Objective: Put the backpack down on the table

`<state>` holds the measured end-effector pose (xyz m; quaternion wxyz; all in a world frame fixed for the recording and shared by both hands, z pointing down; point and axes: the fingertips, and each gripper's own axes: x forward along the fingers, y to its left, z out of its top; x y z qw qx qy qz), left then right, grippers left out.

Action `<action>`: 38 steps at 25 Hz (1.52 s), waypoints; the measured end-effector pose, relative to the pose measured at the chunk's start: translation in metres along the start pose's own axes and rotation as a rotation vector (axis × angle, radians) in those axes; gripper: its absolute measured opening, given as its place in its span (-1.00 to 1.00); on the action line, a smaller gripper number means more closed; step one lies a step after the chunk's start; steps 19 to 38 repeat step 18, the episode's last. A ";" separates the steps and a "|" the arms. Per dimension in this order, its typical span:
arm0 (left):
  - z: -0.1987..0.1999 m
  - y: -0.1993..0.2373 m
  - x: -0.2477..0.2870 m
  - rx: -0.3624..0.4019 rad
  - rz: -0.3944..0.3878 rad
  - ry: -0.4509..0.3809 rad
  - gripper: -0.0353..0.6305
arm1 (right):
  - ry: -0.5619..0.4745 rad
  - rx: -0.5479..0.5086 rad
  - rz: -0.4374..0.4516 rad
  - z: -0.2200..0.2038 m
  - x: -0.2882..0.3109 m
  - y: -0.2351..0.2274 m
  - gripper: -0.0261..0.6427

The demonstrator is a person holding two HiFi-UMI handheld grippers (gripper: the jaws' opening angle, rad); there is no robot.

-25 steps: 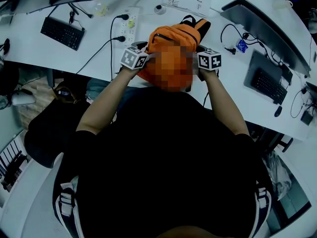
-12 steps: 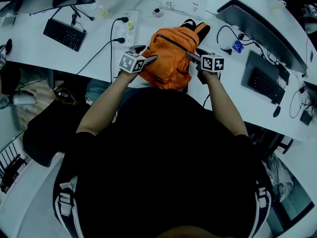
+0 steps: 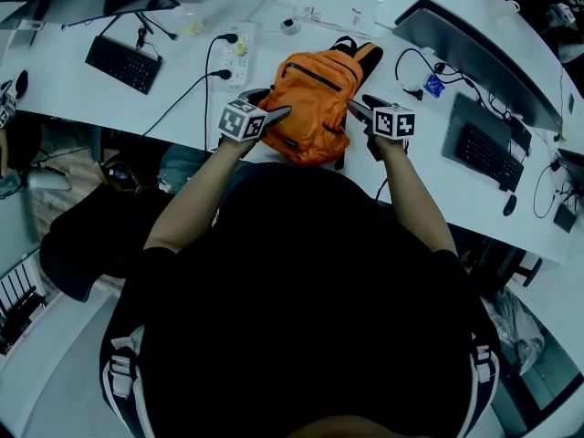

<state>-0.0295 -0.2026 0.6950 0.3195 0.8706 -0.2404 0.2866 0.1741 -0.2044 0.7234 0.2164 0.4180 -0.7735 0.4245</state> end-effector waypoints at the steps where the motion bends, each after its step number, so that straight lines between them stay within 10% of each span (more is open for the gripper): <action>1: 0.001 -0.002 -0.002 0.002 0.003 -0.010 0.06 | -0.011 -0.005 0.000 0.001 -0.002 0.002 -0.15; 18: -0.002 -0.054 -0.028 0.000 -0.066 -0.067 -0.13 | -0.123 -0.119 0.058 0.010 -0.040 0.067 -0.67; 38: -0.002 -0.054 -0.028 0.000 -0.066 -0.067 -0.13 | -0.123 -0.119 0.058 0.010 -0.040 0.067 -0.67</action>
